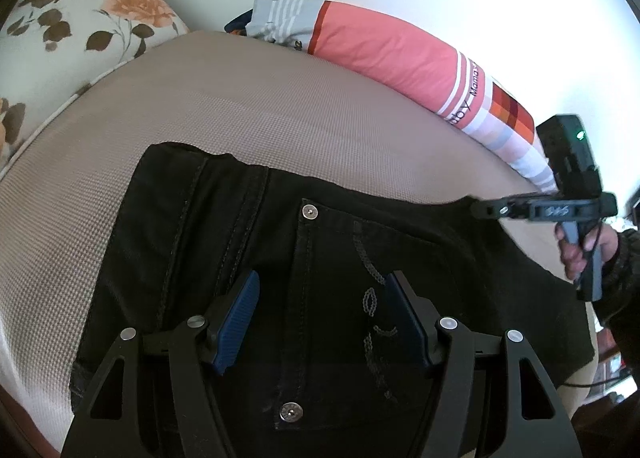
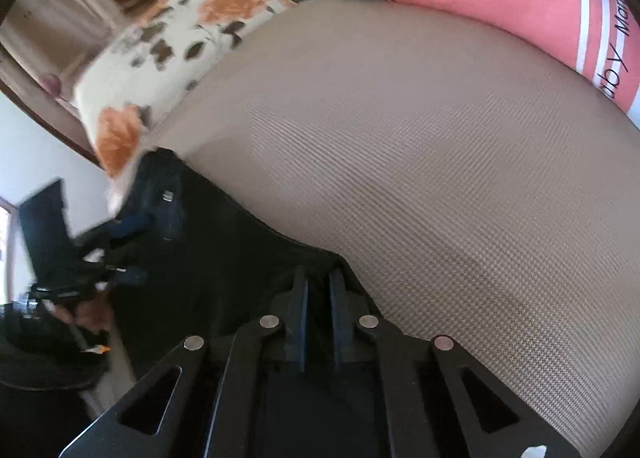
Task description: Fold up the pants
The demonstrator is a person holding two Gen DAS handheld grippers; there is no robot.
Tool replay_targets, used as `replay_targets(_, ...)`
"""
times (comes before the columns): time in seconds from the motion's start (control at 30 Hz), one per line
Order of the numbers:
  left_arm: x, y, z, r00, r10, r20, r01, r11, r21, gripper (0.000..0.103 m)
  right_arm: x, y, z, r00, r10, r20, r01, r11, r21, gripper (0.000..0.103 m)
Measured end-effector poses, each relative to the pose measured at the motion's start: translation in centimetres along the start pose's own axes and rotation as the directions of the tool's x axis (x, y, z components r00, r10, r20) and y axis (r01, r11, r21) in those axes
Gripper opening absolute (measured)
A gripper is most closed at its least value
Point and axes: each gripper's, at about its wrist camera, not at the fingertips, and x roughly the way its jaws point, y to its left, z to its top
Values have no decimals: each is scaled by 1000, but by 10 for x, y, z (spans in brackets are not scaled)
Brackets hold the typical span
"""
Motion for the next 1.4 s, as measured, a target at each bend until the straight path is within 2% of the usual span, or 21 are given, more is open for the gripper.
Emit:
replay_targets(0.07, 1, -3, -1, 1000, 12, 1, -12, 1000, 23, 66, 12, -1, -2, 999, -47, 17, 47, 999, 7, 7)
replay_targets(0.17, 1, -7, -1, 999, 33, -3, -33, 998, 46, 66, 12, -6, -3, 997, -57, 51, 55, 997, 50, 9)
replay_targets(0.2, 2, -9, 0, 999, 47, -6, -46, 997, 55, 66, 9, -5, -4, 996, -65, 59, 61, 996, 62, 15)
replay_targets(0.23, 2, -12, 1, 998, 64, -8, -63, 996, 65, 66, 5, -4, -5, 995, -76, 67, 71, 995, 70, 26)
replay_targets(0.3, -2, -23, 4, 995, 104, 10, -105, 990, 93, 66, -12, -2, -11, 984, -140, 105, 131, 987, 91, 35)
replay_targets(0.33, -5, -30, 8, 995, 98, 32, -101, 989, 109, 66, -24, -3, -16, 979, -153, 131, 140, 984, 107, 35)
replay_targets(0.4, -10, -47, 16, 996, 57, 62, -65, 988, 137, 66, -48, -3, -30, 964, -197, 177, 171, 974, 149, 35)
replay_targets(0.5, -2, -77, 30, 998, -23, 65, 11, 982, 189, 66, -73, -7, -56, 944, -269, 189, 229, 951, 209, 35)
replay_targets(0.63, 30, -123, 40, 993, -115, -9, 113, 957, 269, 66, -90, -14, -100, 909, -393, 140, 342, 895, 287, 35)
replay_targets(0.8, 82, -162, 45, 982, -144, -126, 178, 929, 324, 66, -88, -22, -143, 875, -481, 53, 437, 833, 340, 35)
replay_targets(0.97, 126, -171, 54, 977, -98, -190, 157, 932, 326, 66, -90, -36, -170, 860, -507, 54, 448, 803, 393, 31)
replay_targets(1.0, 136, -168, 55, 980, -61, -192, 122, 938, 325, 66, -93, -39, -174, 856, -512, 68, 445, 798, 405, 30)
replay_targets(1.13, 143, -170, 57, 986, -24, -163, 81, 932, 354, 66, -102, -49, -188, 844, -531, 71, 455, 781, 429, 30)
replay_targets(1.2, 144, -175, 56, 988, 4, -157, 56, 926, 374, 66, -108, -55, -195, 849, -523, 78, 438, 778, 450, 30)
replay_targets(1.27, 141, -178, 56, 987, 24, -157, 38, 924, 379, 66, -120, -59, -203, 863, -495, 102, 390, 781, 488, 33)
replay_targets(1.4, 107, -181, 50, 992, -10, -129, 57, 929, 367, 66, -158, -71, -232, 881, -440, 175, 279, 781, 559, 33)
